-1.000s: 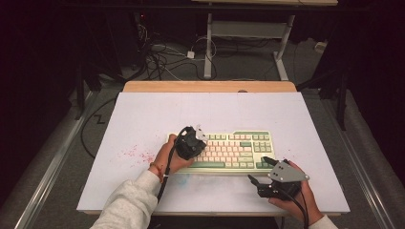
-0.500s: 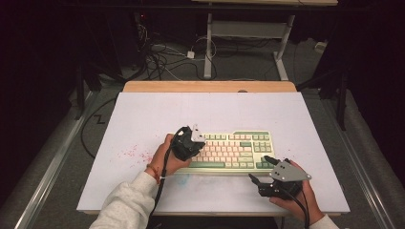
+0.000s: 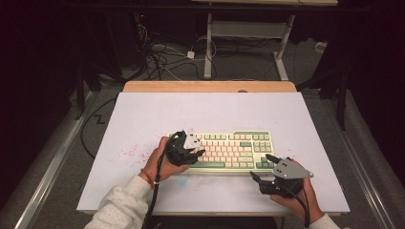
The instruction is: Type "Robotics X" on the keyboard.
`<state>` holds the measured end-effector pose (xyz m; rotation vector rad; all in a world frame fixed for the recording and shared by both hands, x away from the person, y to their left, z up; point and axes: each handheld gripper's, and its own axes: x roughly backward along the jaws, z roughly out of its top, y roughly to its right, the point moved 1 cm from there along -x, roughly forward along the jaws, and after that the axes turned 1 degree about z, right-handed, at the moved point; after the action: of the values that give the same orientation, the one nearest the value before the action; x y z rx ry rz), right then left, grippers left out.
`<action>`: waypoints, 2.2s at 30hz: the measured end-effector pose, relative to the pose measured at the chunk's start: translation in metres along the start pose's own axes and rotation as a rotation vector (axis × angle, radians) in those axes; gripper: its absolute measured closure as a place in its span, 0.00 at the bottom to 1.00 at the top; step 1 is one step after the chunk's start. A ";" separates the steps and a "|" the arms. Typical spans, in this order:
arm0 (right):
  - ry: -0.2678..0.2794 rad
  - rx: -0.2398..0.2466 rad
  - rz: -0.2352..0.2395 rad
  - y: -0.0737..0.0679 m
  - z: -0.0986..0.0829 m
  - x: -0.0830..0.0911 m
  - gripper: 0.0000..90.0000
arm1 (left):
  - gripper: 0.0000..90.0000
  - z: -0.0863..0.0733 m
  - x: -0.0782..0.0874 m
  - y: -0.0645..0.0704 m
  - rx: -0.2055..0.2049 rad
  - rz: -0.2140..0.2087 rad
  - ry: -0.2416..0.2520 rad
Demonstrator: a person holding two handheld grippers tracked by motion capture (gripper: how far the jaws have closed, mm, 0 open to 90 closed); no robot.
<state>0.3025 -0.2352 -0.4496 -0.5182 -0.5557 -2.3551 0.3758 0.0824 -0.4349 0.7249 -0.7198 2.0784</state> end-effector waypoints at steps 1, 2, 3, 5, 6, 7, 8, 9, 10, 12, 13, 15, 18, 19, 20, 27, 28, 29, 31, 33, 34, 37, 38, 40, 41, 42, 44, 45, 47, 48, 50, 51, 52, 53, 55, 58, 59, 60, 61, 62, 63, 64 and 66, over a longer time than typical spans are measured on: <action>-0.001 0.002 -0.003 0.000 0.000 0.000 0.26 | 0.52 -0.002 0.002 0.001 0.003 0.002 0.008; 0.000 0.004 -0.005 0.001 0.000 0.000 0.26 | 0.45 -0.003 0.005 0.001 0.006 0.015 0.027; 0.000 0.000 -0.003 0.001 0.000 0.000 0.27 | 0.38 -0.005 0.008 0.002 0.003 0.021 0.046; -0.002 -0.003 -0.004 0.002 -0.001 0.001 0.27 | 0.35 -0.010 0.013 0.003 -0.002 0.032 0.072; -0.001 -0.005 0.000 0.002 -0.001 0.001 0.27 | 0.31 -0.012 0.016 0.003 0.000 0.043 0.081; 0.002 -0.008 -0.001 0.003 -0.001 0.001 0.28 | 0.27 -0.015 0.020 0.004 0.003 0.064 0.093; 0.007 -0.009 -0.001 0.003 -0.001 0.001 0.28 | 0.26 -0.017 0.022 0.004 0.006 0.073 0.103; 0.009 -0.012 0.003 0.003 -0.001 0.001 0.28 | 0.25 -0.020 0.025 0.004 0.007 0.078 0.110; 0.008 -0.013 0.005 0.004 -0.001 0.001 0.28 | 0.23 -0.023 0.028 0.005 0.000 0.089 0.111; 0.006 -0.013 0.007 0.004 -0.001 0.001 0.28 | 0.22 -0.030 0.034 0.006 0.003 0.108 0.127; 0.006 -0.013 0.007 0.004 -0.001 0.000 0.28 | 0.21 -0.033 0.036 0.006 0.007 0.111 0.132; 0.009 -0.012 0.010 0.003 0.000 0.001 0.28 | 0.21 -0.039 0.041 0.006 0.014 0.129 0.139; 0.026 -0.021 0.011 0.003 0.001 0.002 0.27 | 0.21 -0.048 0.049 0.006 0.035 0.156 0.180; 0.026 -0.021 0.012 0.003 0.001 0.002 0.27 | 0.21 -0.050 0.051 0.006 0.043 0.147 0.187; 0.026 -0.022 0.011 0.003 0.002 0.001 0.27 | 0.21 -0.053 0.053 0.007 0.039 0.151 0.184; 0.040 -0.053 0.053 0.004 0.001 -0.004 0.28 | 0.21 -0.068 0.055 0.013 0.037 0.155 0.151; 0.033 -0.046 0.053 0.003 0.001 -0.005 0.28 | 0.21 -0.071 0.055 0.015 0.032 0.161 0.143; 0.032 -0.043 0.056 0.003 0.002 -0.006 0.28 | 0.21 -0.074 0.055 0.015 0.034 0.160 0.136; 0.027 -0.037 0.059 0.002 0.002 -0.008 0.29 | 0.20 -0.081 0.055 0.016 0.051 0.151 0.125; 0.028 -0.039 0.058 0.002 0.004 -0.010 0.31 | 0.20 -0.089 0.056 0.018 0.059 0.155 0.101; 0.032 -0.040 0.060 0.001 0.005 -0.011 0.32 | 0.19 -0.093 0.056 0.018 0.064 0.151 0.090; 0.028 -0.027 0.058 -0.001 0.010 -0.015 0.36 | 0.19 -0.103 0.060 0.020 0.078 0.150 0.077; 0.027 -0.024 0.055 -0.003 0.011 -0.017 0.39 | 0.19 -0.106 0.062 0.021 0.085 0.147 0.078; 0.021 -0.015 0.055 -0.005 0.015 -0.020 0.48 | 0.19 -0.111 0.064 0.022 0.100 0.148 0.078; 0.021 -0.012 0.056 -0.007 0.017 -0.022 0.51 | 0.19 -0.114 0.065 0.023 0.104 0.147 0.071; 0.016 -0.009 0.054 -0.008 0.019 -0.024 0.56 | 0.19 -0.116 0.066 0.023 0.105 0.154 0.064; 0.014 -0.010 0.077 -0.009 0.024 -0.029 0.65 | 0.19 -0.120 0.066 0.023 0.114 0.150 0.057; 0.008 -0.006 0.087 -0.010 0.027 -0.033 0.70 | 0.19 -0.121 0.066 0.023 0.117 0.148 0.051; -0.007 -0.001 0.103 -0.012 0.033 -0.041 0.79 | 0.19 -0.121 0.066 0.023 0.117 0.155 0.046; -0.010 0.001 0.116 -0.012 0.036 -0.045 0.85 | 0.19 -0.121 0.066 0.023 0.122 0.150 0.051; -0.028 0.012 0.128 -0.013 0.041 -0.054 0.92 | 0.19 -0.120 0.065 0.024 0.118 0.152 0.048; -0.032 0.012 0.130 -0.014 0.044 -0.058 0.95 | 0.19 -0.120 0.064 0.024 0.116 0.152 0.042; -0.039 0.015 0.137 -0.014 0.046 -0.063 0.97 | 0.19 -0.120 0.064 0.024 0.116 0.151 0.039; -0.046 0.016 0.142 -0.014 0.047 -0.068 0.98 | 0.19 -0.121 0.063 0.024 0.116 0.150 0.038; -0.058 0.009 0.146 -0.014 0.051 -0.076 1.00 | 0.19 -0.121 0.063 0.023 0.118 0.148 0.035; -0.071 0.015 0.145 -0.015 0.057 -0.086 1.00 | 0.19 -0.121 0.063 0.023 0.115 0.149 0.027; -0.074 0.008 0.149 -0.015 0.059 -0.090 1.00 | 0.19 -0.122 0.063 0.023 0.116 0.144 0.028; -0.075 0.003 0.151 -0.014 0.061 -0.093 1.00 | 0.19 -0.122 0.062 0.023 0.119 0.144 0.029; -0.081 0.007 0.151 -0.014 0.062 -0.097 1.00 | 0.19 -0.122 0.062 0.023 0.118 0.145 0.028; -0.091 0.013 0.149 -0.015 0.064 -0.100 1.00 | 0.19 -0.122 0.062 0.023 0.119 0.142 0.029; -0.096 0.010 0.151 -0.015 0.065 -0.103 1.00 | 0.19 -0.122 0.062 0.023 0.120 0.142 0.029; -0.100 0.014 0.153 -0.015 0.067 -0.106 1.00 | 0.19 -0.122 0.062 0.023 0.118 0.144 0.028; -0.119 0.013 0.150 -0.016 0.068 -0.112 1.00 | 0.19 -0.122 0.062 0.023 0.119 0.141 0.025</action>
<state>0.3860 -0.1327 -0.4525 -0.6733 -0.5656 -2.1875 0.2960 0.1864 -0.4792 0.7301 -0.6541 2.2706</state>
